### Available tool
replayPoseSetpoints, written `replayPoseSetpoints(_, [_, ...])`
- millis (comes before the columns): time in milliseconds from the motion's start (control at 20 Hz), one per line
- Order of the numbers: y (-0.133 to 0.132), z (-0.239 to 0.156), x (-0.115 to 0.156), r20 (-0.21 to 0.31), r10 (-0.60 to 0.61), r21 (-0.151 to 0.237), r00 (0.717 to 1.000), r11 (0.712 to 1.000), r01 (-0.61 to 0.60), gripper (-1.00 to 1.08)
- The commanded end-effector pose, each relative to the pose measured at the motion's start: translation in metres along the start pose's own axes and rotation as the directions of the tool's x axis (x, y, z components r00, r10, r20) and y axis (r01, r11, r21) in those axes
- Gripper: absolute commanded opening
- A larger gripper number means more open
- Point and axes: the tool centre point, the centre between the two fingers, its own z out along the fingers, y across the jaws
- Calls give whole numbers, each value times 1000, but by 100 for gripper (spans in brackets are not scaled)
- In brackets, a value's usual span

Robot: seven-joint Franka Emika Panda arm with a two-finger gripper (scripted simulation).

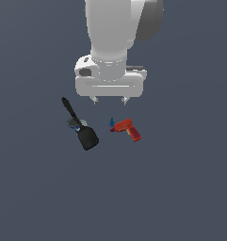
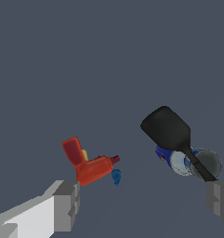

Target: Pick up a designated object from a clutter of objects.

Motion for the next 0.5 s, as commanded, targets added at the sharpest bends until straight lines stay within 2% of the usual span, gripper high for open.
replayPoseSetpoints(0, [0,0,0,0,0,0,1000,1000,0,100])
replayPoseSetpoints(450, [14,2,-3,20,-6,4,1000,1000,6,100])
